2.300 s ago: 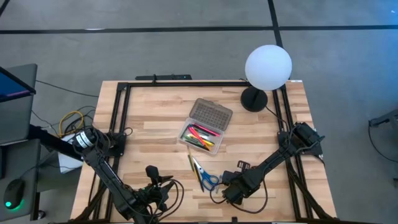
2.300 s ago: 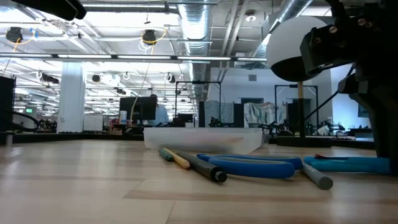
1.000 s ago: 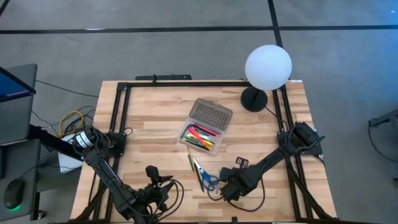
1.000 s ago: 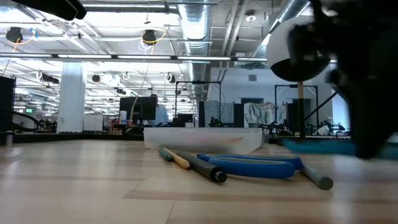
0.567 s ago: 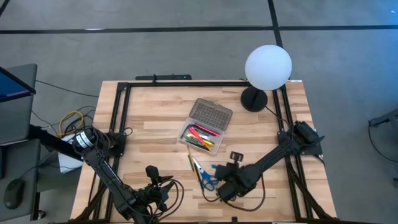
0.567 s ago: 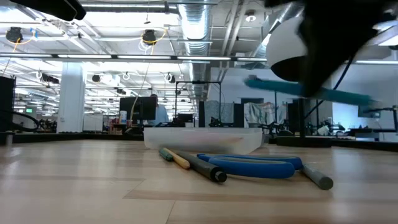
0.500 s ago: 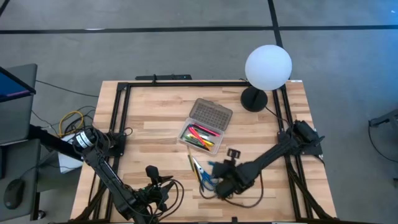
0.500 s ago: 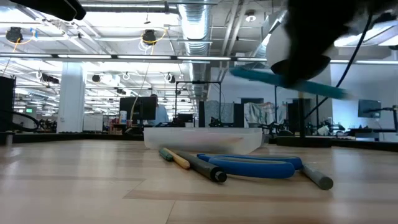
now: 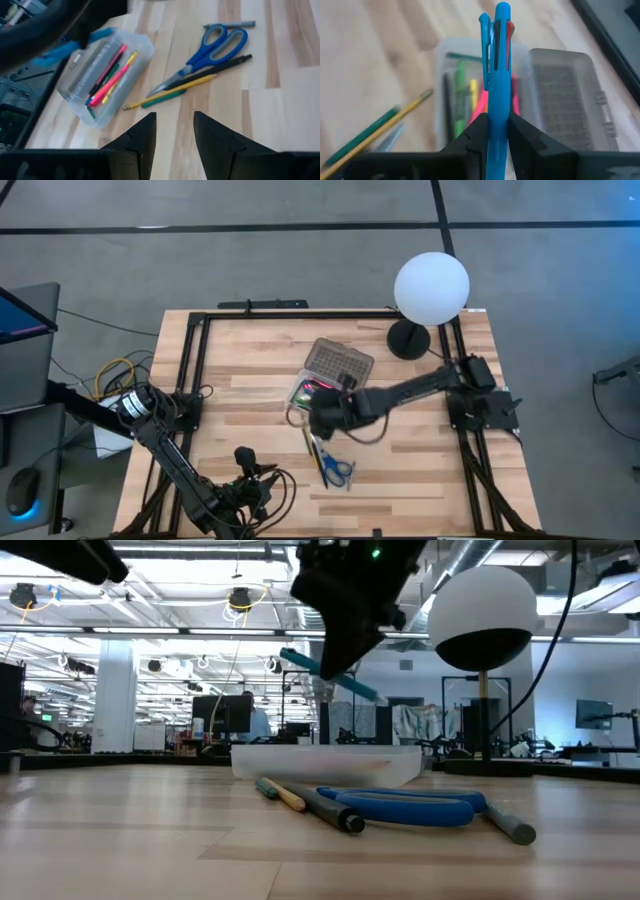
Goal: Pick & place school supplies into a supply box
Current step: Put the blue pen into the gray supply box
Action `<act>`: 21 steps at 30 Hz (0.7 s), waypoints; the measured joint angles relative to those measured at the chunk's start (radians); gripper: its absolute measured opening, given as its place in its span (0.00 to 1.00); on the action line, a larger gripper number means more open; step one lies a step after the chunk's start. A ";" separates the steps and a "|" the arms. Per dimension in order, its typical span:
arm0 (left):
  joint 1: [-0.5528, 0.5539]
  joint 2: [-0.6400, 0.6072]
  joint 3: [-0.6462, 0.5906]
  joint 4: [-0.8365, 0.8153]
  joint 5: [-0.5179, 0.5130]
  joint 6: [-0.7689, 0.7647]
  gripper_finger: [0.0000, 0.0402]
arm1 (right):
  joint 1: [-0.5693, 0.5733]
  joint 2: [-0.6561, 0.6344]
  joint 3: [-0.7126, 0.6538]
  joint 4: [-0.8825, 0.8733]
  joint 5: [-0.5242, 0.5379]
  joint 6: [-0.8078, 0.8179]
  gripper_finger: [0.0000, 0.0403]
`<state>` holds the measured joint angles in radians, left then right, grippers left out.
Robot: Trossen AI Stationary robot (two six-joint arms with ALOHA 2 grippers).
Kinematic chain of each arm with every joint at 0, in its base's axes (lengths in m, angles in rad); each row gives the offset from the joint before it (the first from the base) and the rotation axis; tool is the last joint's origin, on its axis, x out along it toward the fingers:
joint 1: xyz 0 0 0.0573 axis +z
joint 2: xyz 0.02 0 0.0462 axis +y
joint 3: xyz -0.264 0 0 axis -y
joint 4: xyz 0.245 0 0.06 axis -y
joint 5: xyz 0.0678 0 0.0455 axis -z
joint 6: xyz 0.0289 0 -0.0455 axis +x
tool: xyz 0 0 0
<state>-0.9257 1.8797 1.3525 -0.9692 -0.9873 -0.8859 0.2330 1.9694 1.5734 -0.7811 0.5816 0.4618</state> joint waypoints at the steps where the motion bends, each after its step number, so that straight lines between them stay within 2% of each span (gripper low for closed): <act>1: 0.000 0.000 0.000 0.000 0.012 -0.001 0.31 | -0.019 0.000 0.000 0.003 -0.003 0.000 0.12; 9: -0.007 0.006 0.000 0.009 0.051 -0.020 0.31 | -0.104 0.000 0.000 0.005 -0.089 0.000 0.12; 21: -0.010 0.005 -0.015 0.049 0.088 -0.042 0.31 | -0.105 0.000 0.000 0.002 -0.119 0.008 0.12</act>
<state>-0.9360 1.8851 1.3373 -0.9200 -0.8993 -0.9279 0.1284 1.9694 1.5734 -0.7795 0.4622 0.4696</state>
